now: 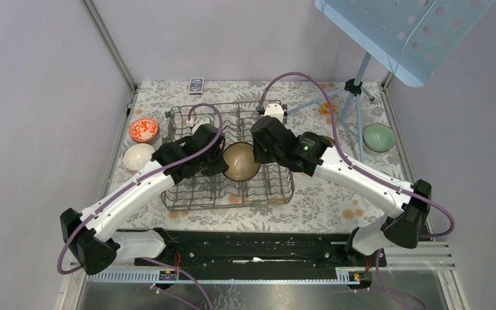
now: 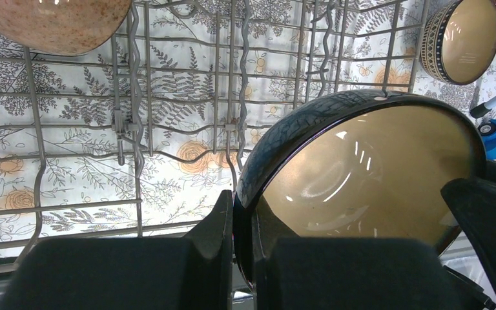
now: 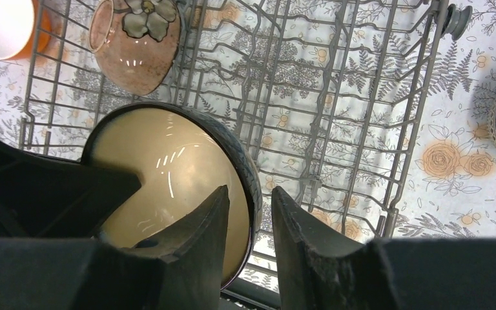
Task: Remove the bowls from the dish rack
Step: Place the bowl at the center of the board.
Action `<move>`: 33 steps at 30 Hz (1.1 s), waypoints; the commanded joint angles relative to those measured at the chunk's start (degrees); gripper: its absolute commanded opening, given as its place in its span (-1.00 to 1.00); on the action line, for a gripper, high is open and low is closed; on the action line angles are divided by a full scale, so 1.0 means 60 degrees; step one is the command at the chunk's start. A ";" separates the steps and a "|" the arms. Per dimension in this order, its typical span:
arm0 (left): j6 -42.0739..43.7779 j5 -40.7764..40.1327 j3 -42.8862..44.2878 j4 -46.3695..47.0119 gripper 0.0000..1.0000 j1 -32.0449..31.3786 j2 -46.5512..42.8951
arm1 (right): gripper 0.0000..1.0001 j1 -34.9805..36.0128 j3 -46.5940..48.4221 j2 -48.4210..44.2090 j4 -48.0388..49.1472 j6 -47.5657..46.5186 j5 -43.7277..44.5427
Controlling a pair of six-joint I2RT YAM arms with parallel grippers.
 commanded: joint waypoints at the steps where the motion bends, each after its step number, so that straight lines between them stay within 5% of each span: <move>1: -0.0232 -0.0216 0.0645 0.0751 -1.00 -0.0056 -0.0157 | -0.31 -0.0010 0.0307 0.0187 -0.0261 -0.0381 0.0393; 9: -0.0226 -0.0286 0.0735 0.0750 -1.00 -0.0168 -0.0081 | -0.52 -0.0011 0.0249 0.0360 -0.0262 -0.0526 0.0284; 12: -0.0187 -0.0296 0.0747 0.0750 -1.00 -0.0186 -0.0046 | -0.97 -0.0011 0.0319 0.0488 -0.0367 -0.0699 0.0237; 18: -0.0196 -0.0287 0.0861 0.0751 -1.00 -0.0204 0.0046 | -1.00 -0.0011 0.0196 0.0286 -0.0355 -0.0718 0.0272; 27: 0.0298 -0.0707 0.1582 0.0882 0.77 -0.0178 -0.0239 | -1.00 -0.0007 0.0648 -0.0866 -0.1010 -0.1042 0.0473; 29: 0.0359 -0.0814 0.1665 0.0928 0.97 -0.0188 -0.0410 | -1.00 -0.0011 0.0592 -0.1379 -0.1296 -0.1058 0.0545; 33: 0.0557 -0.1242 0.1482 0.1138 0.98 -0.0163 -0.0896 | -1.00 -0.0011 0.0219 -0.2522 -0.2225 -0.1106 0.1439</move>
